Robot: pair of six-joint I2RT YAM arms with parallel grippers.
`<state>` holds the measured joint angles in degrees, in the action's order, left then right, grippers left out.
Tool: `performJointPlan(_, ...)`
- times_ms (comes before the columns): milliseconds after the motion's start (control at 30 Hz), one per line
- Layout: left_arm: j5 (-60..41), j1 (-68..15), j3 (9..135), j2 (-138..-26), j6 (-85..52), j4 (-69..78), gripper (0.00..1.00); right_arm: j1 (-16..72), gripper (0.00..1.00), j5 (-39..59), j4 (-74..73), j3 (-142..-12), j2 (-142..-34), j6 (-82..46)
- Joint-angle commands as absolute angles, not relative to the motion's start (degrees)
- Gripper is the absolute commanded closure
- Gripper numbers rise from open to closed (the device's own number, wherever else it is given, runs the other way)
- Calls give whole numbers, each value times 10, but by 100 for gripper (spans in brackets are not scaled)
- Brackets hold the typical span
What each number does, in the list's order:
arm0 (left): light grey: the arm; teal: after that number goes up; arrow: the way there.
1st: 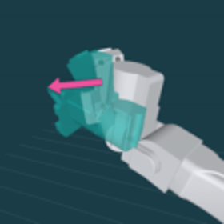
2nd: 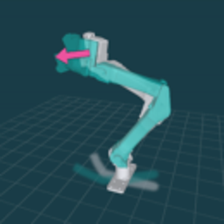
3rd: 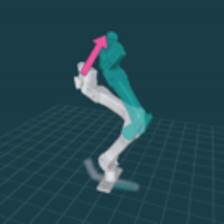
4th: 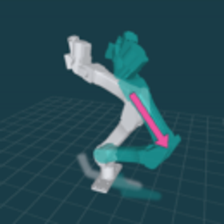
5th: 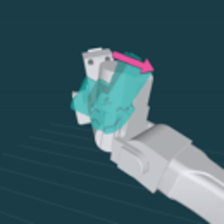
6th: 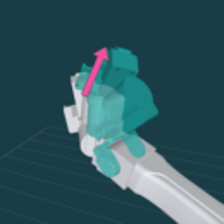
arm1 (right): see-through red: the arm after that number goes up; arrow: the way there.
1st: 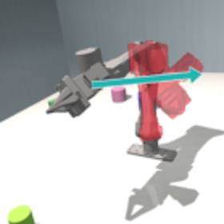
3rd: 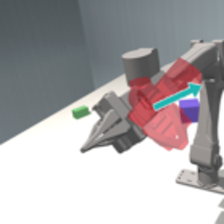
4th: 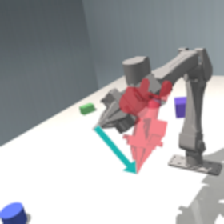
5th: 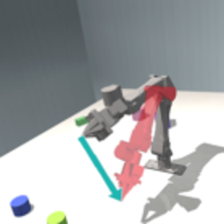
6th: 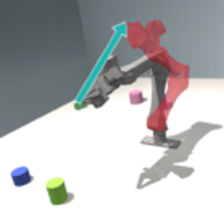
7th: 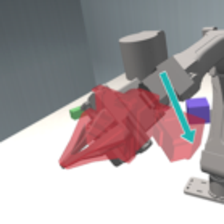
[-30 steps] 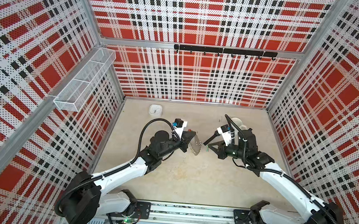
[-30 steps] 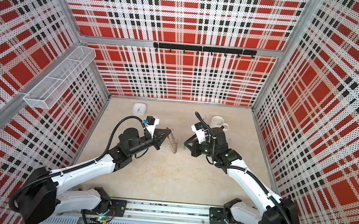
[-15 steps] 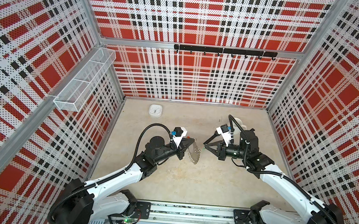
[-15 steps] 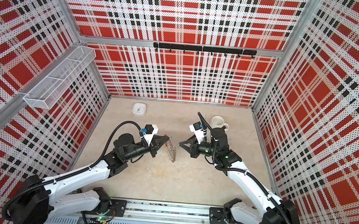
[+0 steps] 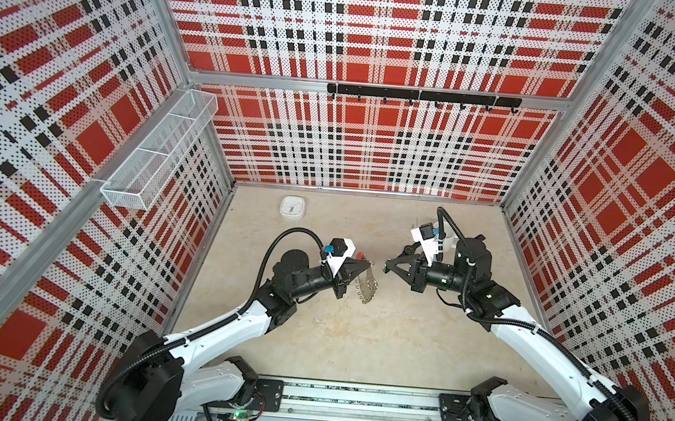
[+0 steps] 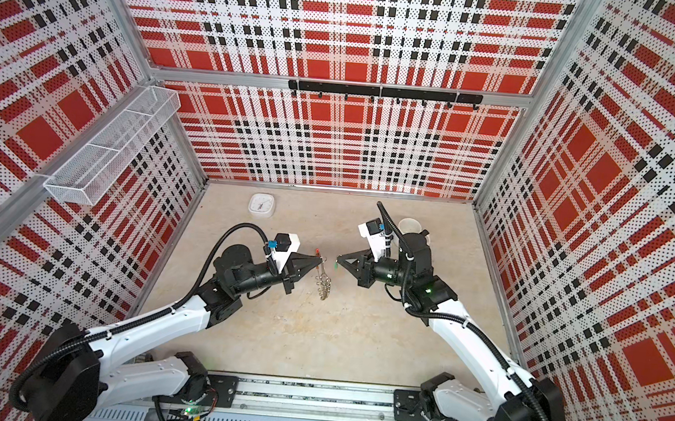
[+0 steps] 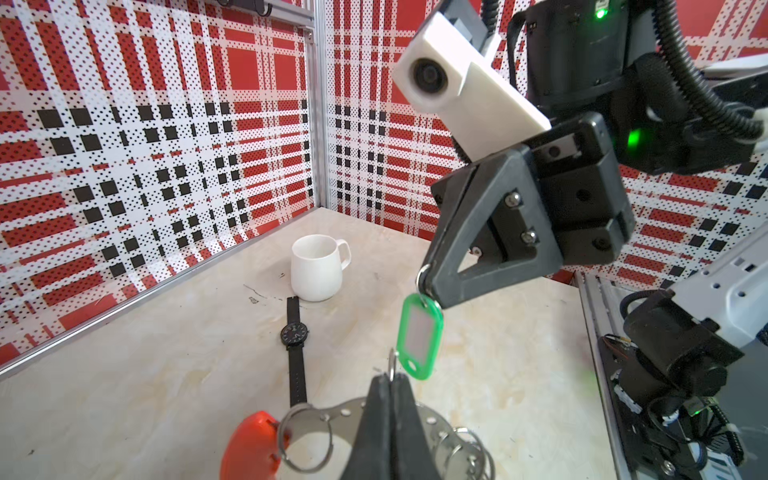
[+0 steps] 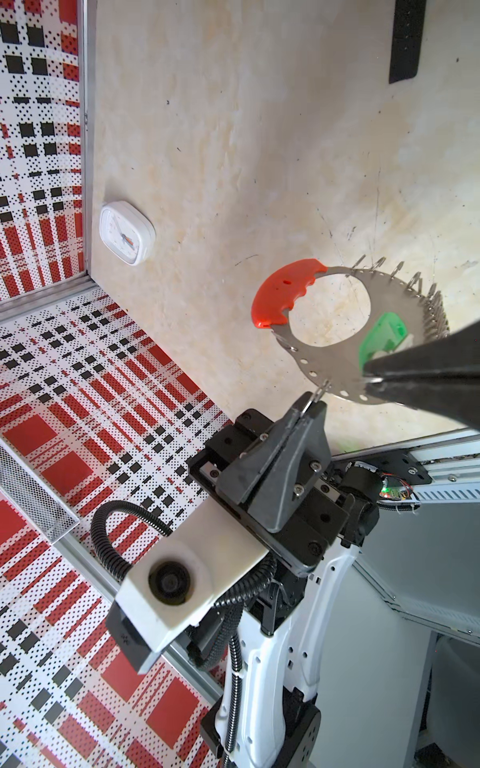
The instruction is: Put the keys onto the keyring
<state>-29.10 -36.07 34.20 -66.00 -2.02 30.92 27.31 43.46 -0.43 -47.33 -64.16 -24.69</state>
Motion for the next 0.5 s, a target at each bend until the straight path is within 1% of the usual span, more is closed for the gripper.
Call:
performJointPlan(0,-313,-358,361,-666,-55,391,100,273,100,455,-26,-503,-651,-261)
performJointPlan(167,-310,-351,367,-687,-128,457,100,277,100,458,-17,-532,-668,-262)
performJointPlan(467,-308,-347,398,-725,-191,460,100,285,100,447,-6,-559,-680,-257)
